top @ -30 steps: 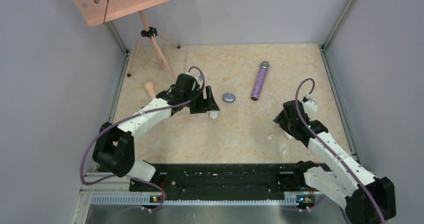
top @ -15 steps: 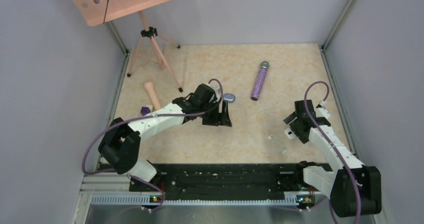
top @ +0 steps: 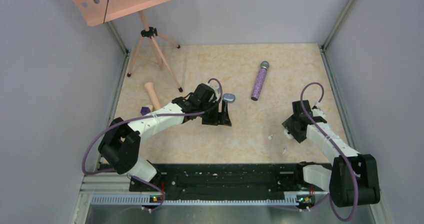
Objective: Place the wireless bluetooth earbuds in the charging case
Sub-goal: Place the charging case at the center of the board, then pick up the charging case at the center of the board.
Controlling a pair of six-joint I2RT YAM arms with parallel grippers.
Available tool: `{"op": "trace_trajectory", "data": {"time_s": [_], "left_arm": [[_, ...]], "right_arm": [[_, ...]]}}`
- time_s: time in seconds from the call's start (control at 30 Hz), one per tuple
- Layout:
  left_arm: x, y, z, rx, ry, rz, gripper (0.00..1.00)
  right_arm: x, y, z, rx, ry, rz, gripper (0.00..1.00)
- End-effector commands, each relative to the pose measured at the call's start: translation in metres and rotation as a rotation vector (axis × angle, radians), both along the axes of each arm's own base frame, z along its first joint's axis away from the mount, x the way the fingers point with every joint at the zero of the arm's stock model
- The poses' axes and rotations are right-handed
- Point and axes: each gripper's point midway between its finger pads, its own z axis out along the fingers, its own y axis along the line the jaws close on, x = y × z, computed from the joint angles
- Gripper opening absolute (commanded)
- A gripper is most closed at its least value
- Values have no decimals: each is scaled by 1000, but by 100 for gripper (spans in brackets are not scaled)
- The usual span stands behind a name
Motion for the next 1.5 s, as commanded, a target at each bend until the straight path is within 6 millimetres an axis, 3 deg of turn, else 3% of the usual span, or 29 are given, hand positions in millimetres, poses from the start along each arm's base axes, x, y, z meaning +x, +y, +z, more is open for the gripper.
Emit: {"op": "trace_trajectory", "data": {"time_s": [0.0,0.2,0.37,0.53,0.67,0.8,0.9,1.13,1.47], "left_arm": [[7,-6,9,-20,-33,-12,77],[7,-4,11,-15,-37,-4,78],[10,-3,20,-24,-58,9,79],[18,-4,37,-80,-76,42,82],[16,-13,53,-177,-96,39,85],[14,-23,55,-305,-106,67,89],[14,-24,50,-343,-110,86,90],[14,-22,50,-402,-171,113,89],[20,-40,30,-373,-60,135,77]], "right_arm": [[8,1,-2,16,-17,0,60],[14,9,10,51,-74,22,48],[25,33,31,169,-162,87,44],[37,82,55,297,-251,182,41],[43,141,70,425,-296,269,41],[49,190,84,571,-330,287,42],[50,214,93,660,-334,294,42],[50,243,105,800,-332,261,42],[54,267,115,838,-341,302,42]]}}
